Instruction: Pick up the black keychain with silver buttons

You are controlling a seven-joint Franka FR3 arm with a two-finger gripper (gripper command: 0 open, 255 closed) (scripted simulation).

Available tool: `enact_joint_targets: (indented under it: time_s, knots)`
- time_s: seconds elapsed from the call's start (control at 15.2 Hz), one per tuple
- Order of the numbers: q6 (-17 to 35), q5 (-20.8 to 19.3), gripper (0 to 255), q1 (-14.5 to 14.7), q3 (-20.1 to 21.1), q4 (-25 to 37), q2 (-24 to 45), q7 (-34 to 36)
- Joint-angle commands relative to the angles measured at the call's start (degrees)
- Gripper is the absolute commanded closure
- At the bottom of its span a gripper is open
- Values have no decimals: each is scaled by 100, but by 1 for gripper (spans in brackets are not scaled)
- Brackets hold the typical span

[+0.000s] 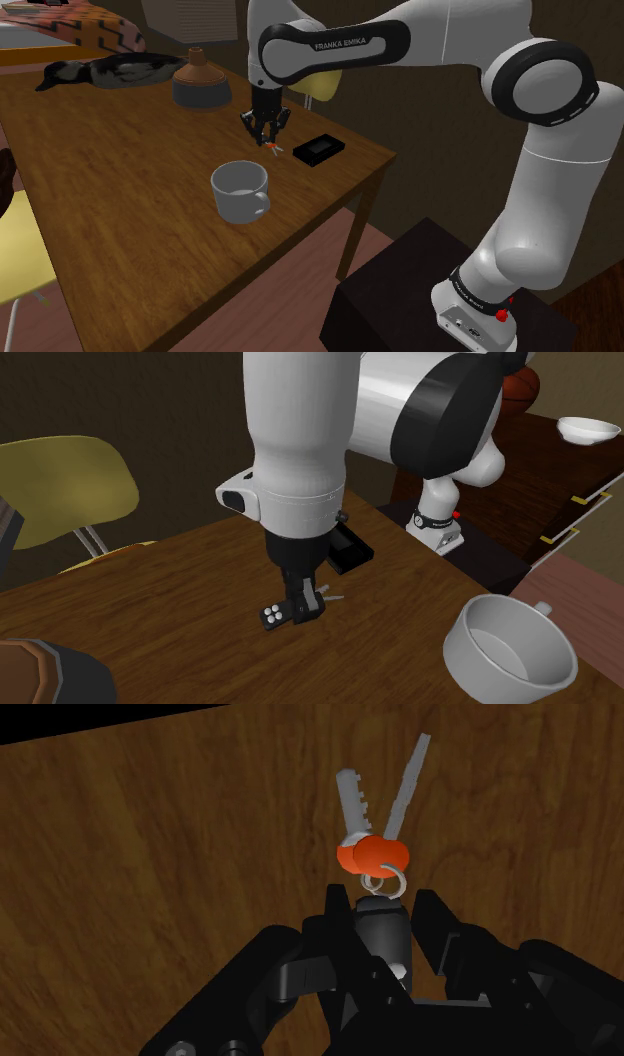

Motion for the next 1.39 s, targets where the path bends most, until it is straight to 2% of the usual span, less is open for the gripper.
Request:
enact_joint_targets:
  time_s: [0.0, 0.4, 1.32]
  knots:
    - [7, 7, 255, 6, 7, -30, 20, 0]
    - [1, 4, 255, 8, 5, -11, 34, -1]
    - [-1095, 12, 255, 73, 29, 1124, 72, -45]
